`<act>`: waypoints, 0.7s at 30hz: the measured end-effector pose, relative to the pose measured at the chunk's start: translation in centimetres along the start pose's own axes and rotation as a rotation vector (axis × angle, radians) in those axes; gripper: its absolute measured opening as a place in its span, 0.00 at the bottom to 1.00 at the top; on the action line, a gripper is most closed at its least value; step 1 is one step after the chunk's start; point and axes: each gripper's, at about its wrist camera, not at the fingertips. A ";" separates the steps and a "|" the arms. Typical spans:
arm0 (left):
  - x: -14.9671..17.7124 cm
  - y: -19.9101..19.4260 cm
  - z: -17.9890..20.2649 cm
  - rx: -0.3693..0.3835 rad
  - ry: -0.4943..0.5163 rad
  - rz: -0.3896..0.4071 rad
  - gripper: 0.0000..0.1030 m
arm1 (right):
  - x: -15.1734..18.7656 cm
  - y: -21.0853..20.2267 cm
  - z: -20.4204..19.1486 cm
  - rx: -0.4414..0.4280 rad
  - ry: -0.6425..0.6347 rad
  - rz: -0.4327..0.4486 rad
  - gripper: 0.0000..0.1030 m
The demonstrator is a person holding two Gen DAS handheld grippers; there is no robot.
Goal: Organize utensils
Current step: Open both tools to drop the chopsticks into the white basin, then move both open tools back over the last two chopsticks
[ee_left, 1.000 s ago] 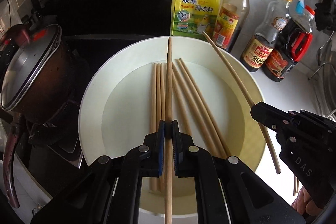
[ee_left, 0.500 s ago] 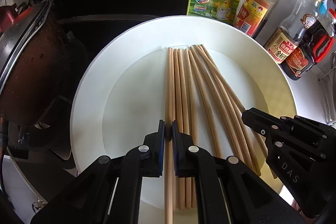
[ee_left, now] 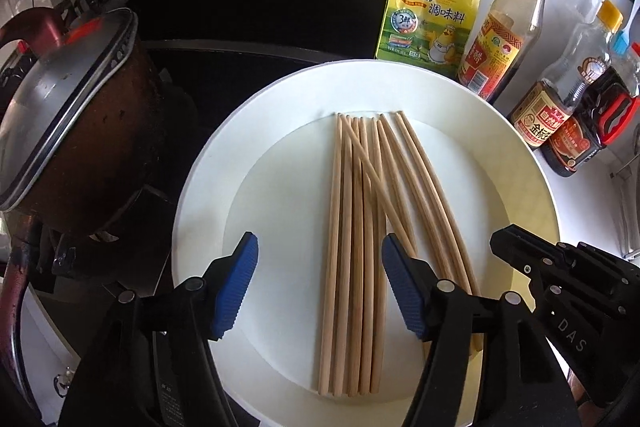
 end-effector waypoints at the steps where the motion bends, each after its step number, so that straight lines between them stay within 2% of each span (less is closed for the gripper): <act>1: 0.2 -0.2 0.0 -0.005 -0.002 0.000 0.62 | 0.1 -0.3 0.2 -0.004 0.001 0.001 0.14; 3: 0.5 -0.7 0.0 -0.008 -0.010 0.001 0.67 | 0.4 -0.8 0.3 -0.010 -0.002 0.004 0.18; 11: 1.7 -2.9 0.4 -0.017 -0.032 0.017 0.71 | 2.2 -2.8 0.4 -0.026 -0.021 0.022 0.30; 21: 3.1 -6.0 2.6 -0.025 -0.028 0.048 0.74 | 4.3 -6.2 2.4 -0.029 -0.010 0.041 0.33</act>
Point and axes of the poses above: each gripper's, at about its wrist camera, not at the fingertips, and y roughly the way its jaws point, z to its right, x to its underside, and after that the axes turned 14 degrees about y, right-handed
